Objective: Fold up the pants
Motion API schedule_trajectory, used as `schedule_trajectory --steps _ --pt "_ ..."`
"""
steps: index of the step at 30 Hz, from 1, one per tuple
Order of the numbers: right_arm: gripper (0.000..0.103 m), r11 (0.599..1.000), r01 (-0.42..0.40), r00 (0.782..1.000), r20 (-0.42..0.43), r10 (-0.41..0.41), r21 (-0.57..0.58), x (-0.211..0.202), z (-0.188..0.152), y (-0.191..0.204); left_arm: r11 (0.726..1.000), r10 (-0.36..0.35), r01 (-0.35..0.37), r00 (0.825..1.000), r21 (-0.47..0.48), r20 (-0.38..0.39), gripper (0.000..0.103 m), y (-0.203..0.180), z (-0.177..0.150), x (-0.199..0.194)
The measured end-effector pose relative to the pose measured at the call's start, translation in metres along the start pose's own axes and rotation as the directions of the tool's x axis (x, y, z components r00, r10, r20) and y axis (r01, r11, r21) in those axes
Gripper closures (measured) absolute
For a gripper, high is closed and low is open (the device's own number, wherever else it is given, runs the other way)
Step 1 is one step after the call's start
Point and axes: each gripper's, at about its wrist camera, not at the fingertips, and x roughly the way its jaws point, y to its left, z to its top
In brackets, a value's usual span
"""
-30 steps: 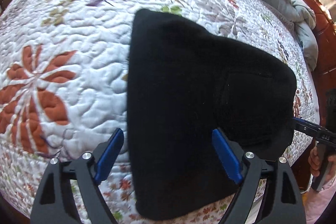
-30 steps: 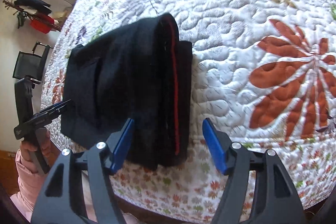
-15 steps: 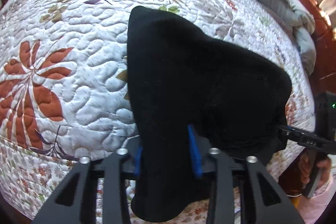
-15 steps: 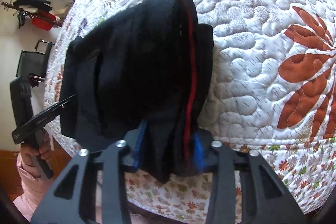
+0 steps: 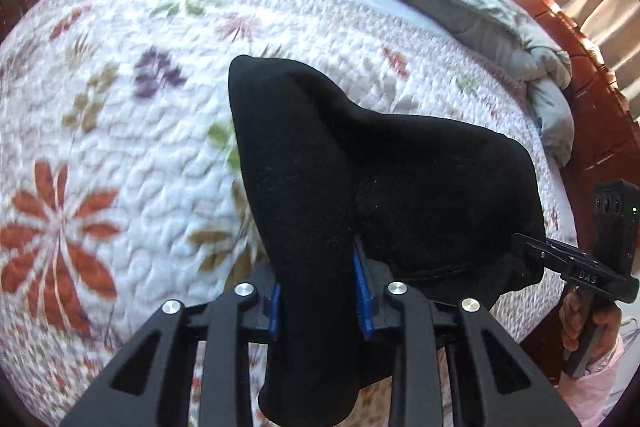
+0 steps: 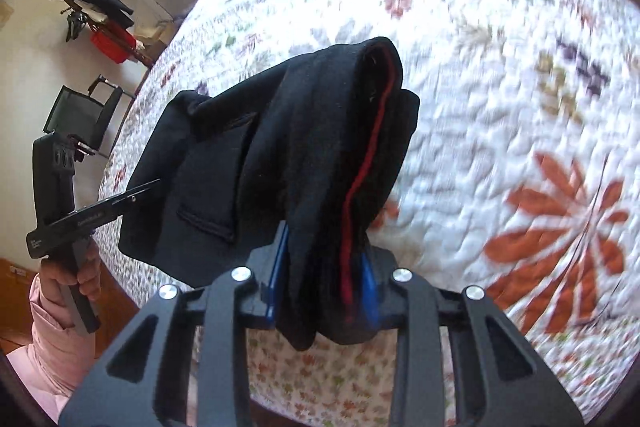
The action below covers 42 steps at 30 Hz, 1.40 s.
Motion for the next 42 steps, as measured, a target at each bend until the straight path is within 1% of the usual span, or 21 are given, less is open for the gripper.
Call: schedule_trajectory --steps 4,7,9,11,12,14,15,16,18,20,23,26,28,30,31,32,33,34,38,40,42 --pt "0.073 1.0 0.025 0.998 0.058 -0.025 -0.005 -0.006 0.04 -0.012 1.0 -0.007 0.007 0.999 0.005 0.042 0.075 -0.011 0.035 0.007" --pt "0.073 1.0 0.021 0.997 0.073 -0.022 0.004 0.007 0.069 -0.026 1.0 -0.004 0.003 0.998 0.008 0.065 0.075 -0.012 0.061 0.018" --pt "0.073 1.0 0.017 0.998 0.058 -0.019 0.023 0.024 0.081 -0.04 1.0 0.007 -0.008 0.998 0.012 0.062 0.074 -0.008 0.073 0.032" --pt "0.073 0.999 0.011 1.0 0.028 -0.012 0.049 0.044 0.084 -0.048 1.0 0.014 -0.014 0.999 0.011 0.039 0.074 -0.003 0.079 0.047" --pt "0.073 0.998 0.009 1.0 0.0 -0.009 0.07 0.058 0.083 -0.056 1.0 0.024 -0.025 1.0 0.011 0.014 0.074 0.0 0.081 0.06" --pt "0.072 0.996 0.034 0.999 -0.027 -0.032 0.082 0.075 0.079 -0.063 0.999 0.053 -0.053 0.998 0.013 -0.03 0.073 0.008 0.077 0.081" --pt "0.071 0.994 0.028 0.999 -0.03 -0.025 0.101 0.083 0.074 -0.071 0.997 0.073 -0.072 0.996 0.017 -0.041 0.072 0.013 0.073 0.093" --pt "0.07 0.993 0.009 1.0 -0.027 -0.006 0.122 0.086 0.071 -0.076 0.996 0.082 -0.081 0.996 0.024 -0.041 0.067 0.016 0.069 0.099" --pt "0.067 0.99 -0.019 1.0 -0.022 0.022 0.142 0.092 0.066 -0.086 0.994 0.097 -0.095 0.995 0.047 -0.036 0.062 0.017 0.063 0.106" --pt "0.06 0.987 -0.031 0.999 -0.02 0.035 0.154 0.098 0.06 -0.093 0.993 0.104 -0.102 0.994 0.06 -0.031 0.06 0.016 0.061 0.108" --pt "0.057 0.981 -0.052 0.998 -0.007 0.055 0.187 0.101 0.055 -0.099 0.993 0.11 -0.108 0.993 0.045 -0.033 0.057 0.016 0.059 0.113" --pt "0.057 0.982 -0.037 0.999 -0.001 0.038 0.187 0.1 0.053 -0.096 0.989 0.137 -0.137 0.991 0.063 0.004 0.054 0.013 0.053 0.113" --pt "0.056 0.98 -0.032 0.999 0.005 0.032 0.195 0.095 0.054 -0.096 0.989 0.137 -0.137 0.99 0.046 0.013 0.054 0.016 0.055 0.109" --pt "0.051 0.979 -0.01 1.0 0.01 0.008 0.202 0.088 0.057 -0.089 0.987 0.15 -0.152 0.988 0.043 0.031 0.051 0.014 0.053 0.102" --pt "0.047 0.98 0.012 1.0 0.019 -0.016 0.201 0.082 0.056 -0.086 0.982 0.177 -0.179 0.983 0.057 0.042 0.046 0.012 0.052 0.098" --pt "0.04 0.979 0.035 0.999 0.025 -0.041 0.2 0.076 0.055 -0.083 0.973 0.213 -0.216 0.976 0.078 0.05 0.042 0.008 0.05 0.094" --pt "0.038 0.978 0.068 0.997 0.027 -0.075 0.196 0.067 0.052 -0.077 0.961 0.253 -0.258 0.966 0.101 0.059 0.041 0.003 0.046 0.09" --pt "0.038 0.977 0.089 0.995 0.031 -0.097 0.194 0.063 0.051 -0.074 0.955 0.27 -0.276 0.961 0.111 0.067 0.038 0.0 0.043 0.086" --pt "0.03 0.972 0.158 0.985 0.041 -0.168 0.171 0.042 0.034 -0.054 0.953 0.276 -0.281 0.959 0.109 0.056 0.031 -0.003 0.022 0.069" --pt "0.023 0.975 0.164 0.983 0.062 -0.175 0.152 0.033 0.022 -0.041 0.952 0.285 -0.289 0.957 0.1 0.059 0.03 -0.003 0.01 0.06" --pt "0.023 0.977 0.16 0.982 0.075 -0.172 0.137 0.029 0.015 -0.032 0.956 0.279 -0.283 0.958 0.077 0.062 0.03 -0.002 -0.002 0.05"
